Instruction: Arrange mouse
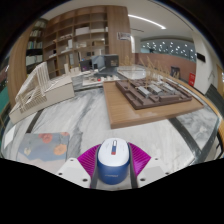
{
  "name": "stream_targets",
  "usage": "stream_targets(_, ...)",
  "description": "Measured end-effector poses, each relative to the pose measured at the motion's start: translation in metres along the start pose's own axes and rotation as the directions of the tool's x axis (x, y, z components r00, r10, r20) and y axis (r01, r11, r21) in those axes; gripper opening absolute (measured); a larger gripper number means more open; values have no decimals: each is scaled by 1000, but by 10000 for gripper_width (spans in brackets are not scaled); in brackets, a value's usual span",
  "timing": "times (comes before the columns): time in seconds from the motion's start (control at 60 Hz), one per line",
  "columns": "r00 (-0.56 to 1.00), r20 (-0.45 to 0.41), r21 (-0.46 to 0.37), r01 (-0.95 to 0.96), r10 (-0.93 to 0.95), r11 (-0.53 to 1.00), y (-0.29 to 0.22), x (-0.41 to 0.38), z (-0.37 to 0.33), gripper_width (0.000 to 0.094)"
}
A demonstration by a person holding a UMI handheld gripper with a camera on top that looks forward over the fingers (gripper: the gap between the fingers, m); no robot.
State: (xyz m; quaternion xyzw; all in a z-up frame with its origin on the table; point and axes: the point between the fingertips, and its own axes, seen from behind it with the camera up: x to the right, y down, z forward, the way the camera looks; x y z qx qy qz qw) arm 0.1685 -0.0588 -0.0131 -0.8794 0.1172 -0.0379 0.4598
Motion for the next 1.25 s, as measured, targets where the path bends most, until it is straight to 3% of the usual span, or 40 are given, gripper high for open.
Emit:
stream_targets(0.083, 998, -2, -29, -59, 59, 998, -2, -5, -12, 397)
stream_targets(0.233, 995, 96, 119, 22, -33, 993, -60, -94, -71, 385)
stream_targets(0.333, 984, 171, 180, 16, -48, 983, -68, -173, -94, 387)
stream_targets(0.417, 982, 173, 137, 58, -82, 989, -41, -213, -81, 385)
stream_targets(0.5, 971, 226, 65, 63, -76, 996, -1, -242, -62, 384)
stream_targets(0.6, 973, 198, 0, 121, -119, 993, 36, -241, -39, 388)
stream_targets(0.617, 973, 192, -11, 132, -128, 991, 41, -239, -38, 454)
stream_targets(0.633, 972, 192, 13, 138, -138, 990, 38, -240, -36, 405)
stream_targets(0.667, 967, 193, 15, 168, -167, 986, 39, -241, -35, 420)
stream_targets(0.783, 955, 208, -8, 219, -212, 976, 40, -239, -36, 571)
stream_targets(0.8, 955, 210, -18, 216, -207, 976, 39, -238, -36, 671)
stream_targets(0.833, 958, 214, -37, 206, -193, 978, 40, -235, -36, 709)
stream_targets(0.85, 958, 219, -44, 200, -185, 979, 40, -234, -38, 806)
stream_targets(0.883, 958, 229, -46, 186, -171, 982, 37, -232, -42, 847)
stream_targets(0.9, 959, 233, -41, 178, -164, 983, 35, -231, -45, 811)
stream_targets(1.05, 954, 274, -19, 136, -126, 991, 29, -221, -87, 808)
stream_targets(1.25, 941, 331, -30, 90, -75, 995, 58, -191, -149, 806)
